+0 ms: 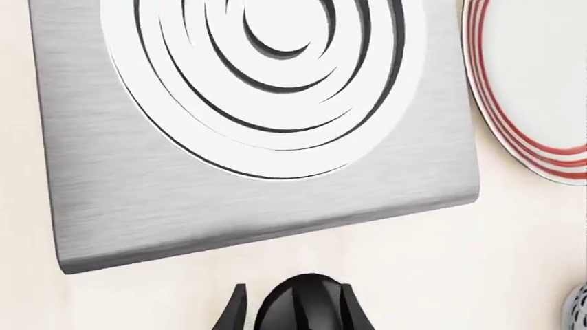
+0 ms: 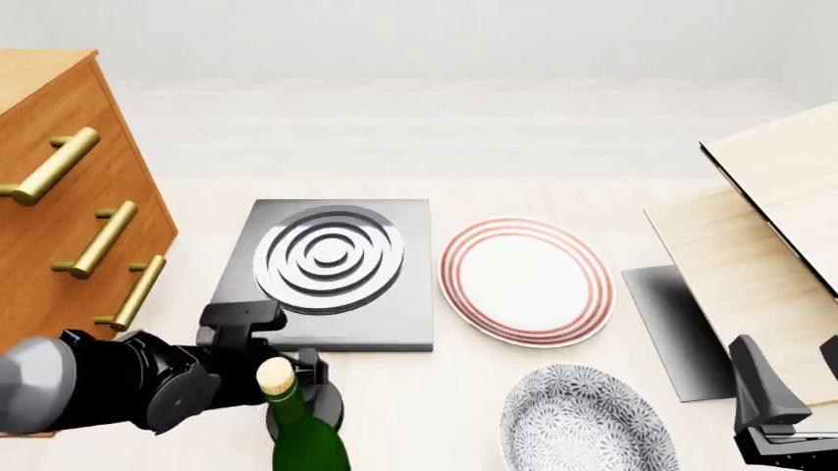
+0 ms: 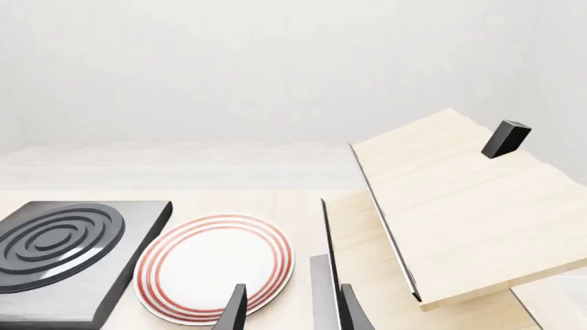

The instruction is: Turn on the stove.

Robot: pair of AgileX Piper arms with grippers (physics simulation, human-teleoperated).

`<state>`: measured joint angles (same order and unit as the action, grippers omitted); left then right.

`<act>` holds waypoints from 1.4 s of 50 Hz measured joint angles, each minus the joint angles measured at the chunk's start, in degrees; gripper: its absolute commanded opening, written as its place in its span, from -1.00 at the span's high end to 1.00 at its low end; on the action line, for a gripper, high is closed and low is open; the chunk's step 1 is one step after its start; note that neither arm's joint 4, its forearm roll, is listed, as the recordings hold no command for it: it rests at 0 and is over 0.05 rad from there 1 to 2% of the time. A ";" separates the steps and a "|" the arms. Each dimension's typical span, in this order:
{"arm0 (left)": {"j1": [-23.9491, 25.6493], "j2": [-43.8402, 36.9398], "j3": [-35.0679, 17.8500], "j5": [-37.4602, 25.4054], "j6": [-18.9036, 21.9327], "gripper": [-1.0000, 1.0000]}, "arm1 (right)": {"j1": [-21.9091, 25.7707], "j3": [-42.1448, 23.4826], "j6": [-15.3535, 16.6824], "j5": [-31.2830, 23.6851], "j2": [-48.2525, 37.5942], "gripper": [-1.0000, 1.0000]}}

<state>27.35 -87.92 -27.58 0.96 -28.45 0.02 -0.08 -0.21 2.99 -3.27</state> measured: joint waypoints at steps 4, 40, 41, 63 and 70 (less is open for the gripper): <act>-1.08 0.05 -0.88 -0.41 0.86 -1.00 | 0.00 0.00 0.00 0.00 0.00 -1.00; -8.98 5.27 -4.72 -6.90 6.49 -1.00 | 0.00 0.00 0.00 0.00 0.00 -1.00; -9.03 5.60 -4.90 -7.17 6.63 -1.00 | 0.00 0.00 0.00 0.00 0.00 -1.00; -9.36 14.41 -6.65 -12.44 7.69 -1.00 | 0.00 0.00 0.00 0.00 0.00 -1.00; -8.50 17.32 -6.41 -13.45 7.23 -1.00 | 0.00 0.00 0.00 0.00 -0.01 -1.00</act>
<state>18.85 -70.60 -33.98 -12.50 -21.22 0.01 -0.08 -0.21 2.99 -3.28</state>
